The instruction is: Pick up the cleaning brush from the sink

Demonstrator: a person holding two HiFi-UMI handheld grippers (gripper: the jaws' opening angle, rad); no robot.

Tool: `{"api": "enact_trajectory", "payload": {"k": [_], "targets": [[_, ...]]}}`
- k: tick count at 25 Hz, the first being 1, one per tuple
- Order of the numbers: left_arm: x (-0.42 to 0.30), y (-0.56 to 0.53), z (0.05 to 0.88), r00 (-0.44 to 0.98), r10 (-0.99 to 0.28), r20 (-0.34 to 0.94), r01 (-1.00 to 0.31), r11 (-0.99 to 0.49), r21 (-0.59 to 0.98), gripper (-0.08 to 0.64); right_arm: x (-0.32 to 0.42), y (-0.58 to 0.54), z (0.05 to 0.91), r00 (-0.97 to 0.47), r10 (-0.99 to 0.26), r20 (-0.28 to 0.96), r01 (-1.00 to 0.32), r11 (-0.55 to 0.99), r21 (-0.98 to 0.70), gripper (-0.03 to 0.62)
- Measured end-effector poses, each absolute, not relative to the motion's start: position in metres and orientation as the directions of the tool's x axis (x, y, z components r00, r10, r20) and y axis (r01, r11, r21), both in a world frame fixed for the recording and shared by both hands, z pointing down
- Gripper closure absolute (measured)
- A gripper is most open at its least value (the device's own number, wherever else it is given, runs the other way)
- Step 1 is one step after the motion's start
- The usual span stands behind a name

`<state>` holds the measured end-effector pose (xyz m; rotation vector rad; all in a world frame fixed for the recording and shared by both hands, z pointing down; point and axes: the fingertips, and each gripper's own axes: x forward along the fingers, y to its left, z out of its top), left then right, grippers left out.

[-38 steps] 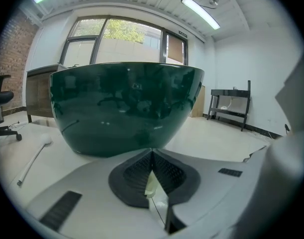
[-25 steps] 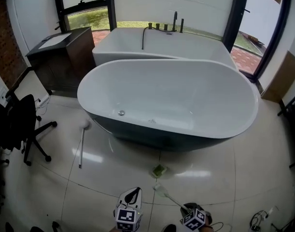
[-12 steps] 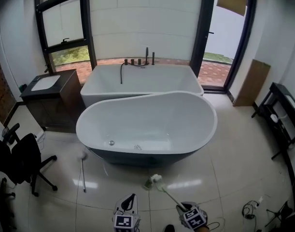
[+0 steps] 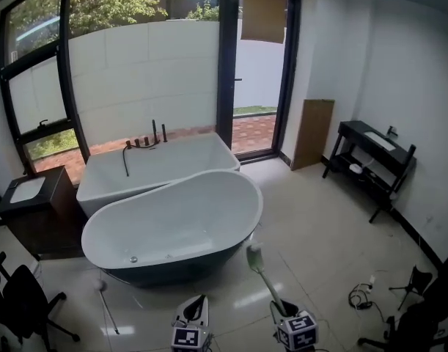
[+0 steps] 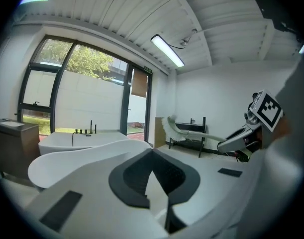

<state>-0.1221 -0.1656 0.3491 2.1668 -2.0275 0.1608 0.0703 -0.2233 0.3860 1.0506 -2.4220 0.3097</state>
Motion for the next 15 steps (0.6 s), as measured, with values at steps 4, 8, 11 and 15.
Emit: {"api": "enact_trajectory", "payload": {"k": [4, 8, 11, 15], "targets": [[-0.04, -0.168, 0.311, 0.103, -0.983, 0.153, -0.994, -0.097, 0.042, 0.554, 0.152, -0.225, 0.336, -0.559, -0.701, 0.443, -0.785, 0.619, -0.011, 0.545], [0.051, -0.186, 0.29, 0.148, -0.98, 0.133, -0.989, -0.145, 0.032, 0.554, 0.244, -0.236, 0.307, -0.522, -0.76, 0.387, -0.829, 0.559, -0.019, 0.545], [0.121, -0.205, 0.288, 0.169, -0.977, 0.128, -0.985, -0.165, 0.04, 0.554, 0.316, -0.245, 0.304, -0.51, -0.783, 0.355, -0.844, 0.536, -0.03, 0.545], [0.225, -0.224, 0.288, 0.226, -0.968, 0.109, -0.974, -0.223, 0.04, 0.554, 0.409, -0.251, 0.306, -0.509, -0.795, 0.329, -0.849, 0.527, -0.04, 0.545]]}}
